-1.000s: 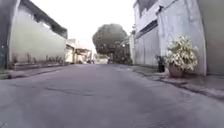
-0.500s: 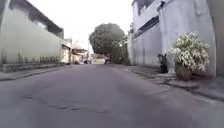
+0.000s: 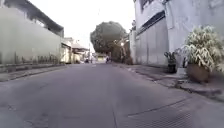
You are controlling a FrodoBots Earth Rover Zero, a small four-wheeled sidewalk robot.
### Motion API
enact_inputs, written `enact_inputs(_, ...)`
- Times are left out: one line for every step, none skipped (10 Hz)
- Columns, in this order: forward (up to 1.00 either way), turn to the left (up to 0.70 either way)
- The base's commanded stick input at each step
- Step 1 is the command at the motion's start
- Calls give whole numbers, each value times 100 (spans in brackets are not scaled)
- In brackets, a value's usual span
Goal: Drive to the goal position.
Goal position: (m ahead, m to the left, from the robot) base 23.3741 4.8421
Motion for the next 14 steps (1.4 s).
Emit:
enact_inputs(100, 0)
enact_inputs(100, 0)
enact_inputs(100, 0)
enact_inputs(100, 0)
enact_inputs(100, 0)
enact_inputs(100, 0)
enact_inputs(100, 0)
enact_inputs(100, 0)
enact_inputs(100, 0)
enact_inputs(100, 0)
enact_inputs(100, 0)
enact_inputs(100, 0)
enact_inputs(100, 0)
enact_inputs(100, 0)
